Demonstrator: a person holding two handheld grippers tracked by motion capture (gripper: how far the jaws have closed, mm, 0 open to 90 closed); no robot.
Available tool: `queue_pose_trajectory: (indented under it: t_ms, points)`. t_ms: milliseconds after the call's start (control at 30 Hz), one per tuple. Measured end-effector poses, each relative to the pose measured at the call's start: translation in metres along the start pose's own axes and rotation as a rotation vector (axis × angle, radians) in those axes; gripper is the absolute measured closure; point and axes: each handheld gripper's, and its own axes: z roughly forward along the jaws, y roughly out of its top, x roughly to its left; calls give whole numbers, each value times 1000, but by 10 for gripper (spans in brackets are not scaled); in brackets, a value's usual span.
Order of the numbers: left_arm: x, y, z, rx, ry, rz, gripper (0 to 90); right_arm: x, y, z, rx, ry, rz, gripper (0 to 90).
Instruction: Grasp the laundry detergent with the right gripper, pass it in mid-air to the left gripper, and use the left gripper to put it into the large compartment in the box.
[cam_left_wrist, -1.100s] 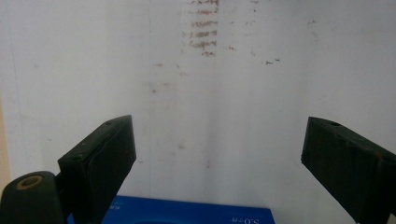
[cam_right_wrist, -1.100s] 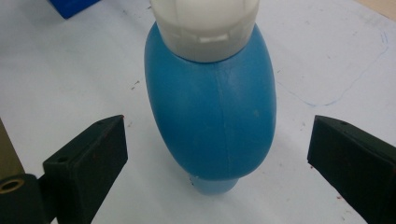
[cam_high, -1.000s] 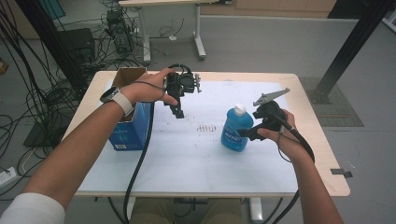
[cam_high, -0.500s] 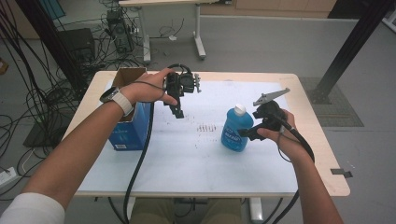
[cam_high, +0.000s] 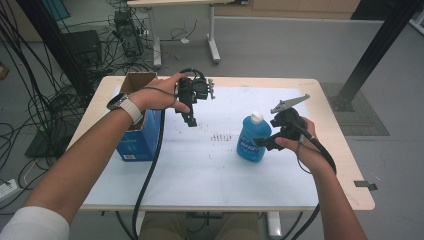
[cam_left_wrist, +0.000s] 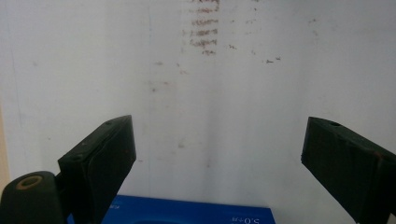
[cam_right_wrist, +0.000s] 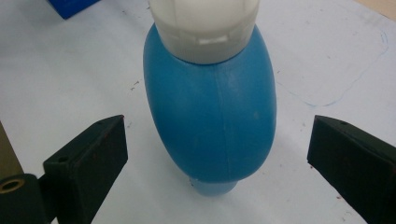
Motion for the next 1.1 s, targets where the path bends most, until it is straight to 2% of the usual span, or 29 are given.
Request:
queue_pose_trajectory:
  t_ms: [1100]
  points:
    - [0, 0, 0, -3, 2, 2, 104, 1, 0, 2, -5, 2, -1, 48]
